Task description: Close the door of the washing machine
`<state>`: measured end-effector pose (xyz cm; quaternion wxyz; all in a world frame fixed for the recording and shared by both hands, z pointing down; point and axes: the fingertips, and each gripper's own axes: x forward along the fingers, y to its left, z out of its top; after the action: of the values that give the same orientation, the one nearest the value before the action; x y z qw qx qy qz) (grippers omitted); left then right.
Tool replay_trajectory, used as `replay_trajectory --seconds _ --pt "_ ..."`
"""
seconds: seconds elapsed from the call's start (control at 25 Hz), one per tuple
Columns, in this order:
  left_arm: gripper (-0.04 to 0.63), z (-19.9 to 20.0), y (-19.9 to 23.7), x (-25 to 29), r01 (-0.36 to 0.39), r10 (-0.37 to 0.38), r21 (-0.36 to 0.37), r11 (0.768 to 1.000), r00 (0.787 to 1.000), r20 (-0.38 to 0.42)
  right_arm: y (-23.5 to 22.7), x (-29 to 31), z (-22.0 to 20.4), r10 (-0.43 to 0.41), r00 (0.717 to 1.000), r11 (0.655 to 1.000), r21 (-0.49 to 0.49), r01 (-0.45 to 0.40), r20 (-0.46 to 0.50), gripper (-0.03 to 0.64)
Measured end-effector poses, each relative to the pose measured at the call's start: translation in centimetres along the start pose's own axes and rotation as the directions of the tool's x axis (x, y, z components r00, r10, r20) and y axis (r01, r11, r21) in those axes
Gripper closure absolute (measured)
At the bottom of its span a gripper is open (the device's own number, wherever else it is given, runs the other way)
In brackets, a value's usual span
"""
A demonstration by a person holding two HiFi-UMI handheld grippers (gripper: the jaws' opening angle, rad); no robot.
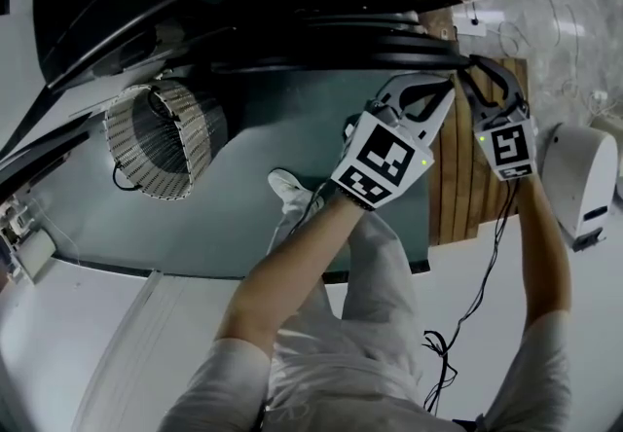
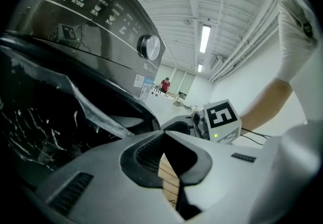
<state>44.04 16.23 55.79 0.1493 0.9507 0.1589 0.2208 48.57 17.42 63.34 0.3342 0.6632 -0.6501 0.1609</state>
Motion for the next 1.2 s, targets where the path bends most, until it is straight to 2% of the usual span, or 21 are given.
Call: replay_trajectory --seconds 0.24,0.72,1.2 --pt "0.592 0.6 1.8 0.5 -0.011 0.011 0.019 1.000 1.000 -0.001 -2.5 1.7 0.6 -0.063 0.998 0.998 0.001 0.063 -0.003 0.497" --pt "0.592 2.5 4.1 1.6 -0.024 0.023 0.042 0.999 0.999 0.039 -5.0 3.9 1.8 -0.097 0.995 0.995 -0.018 0.096 -0.015 0.500" --pt "0.592 2.9 5.2 1.4 -0.054 0.048 0.069 0.996 0.996 0.080 -5.3 4.1 1.9 -0.163 0.986 0.986 0.017 0.163 -0.020 0.499"
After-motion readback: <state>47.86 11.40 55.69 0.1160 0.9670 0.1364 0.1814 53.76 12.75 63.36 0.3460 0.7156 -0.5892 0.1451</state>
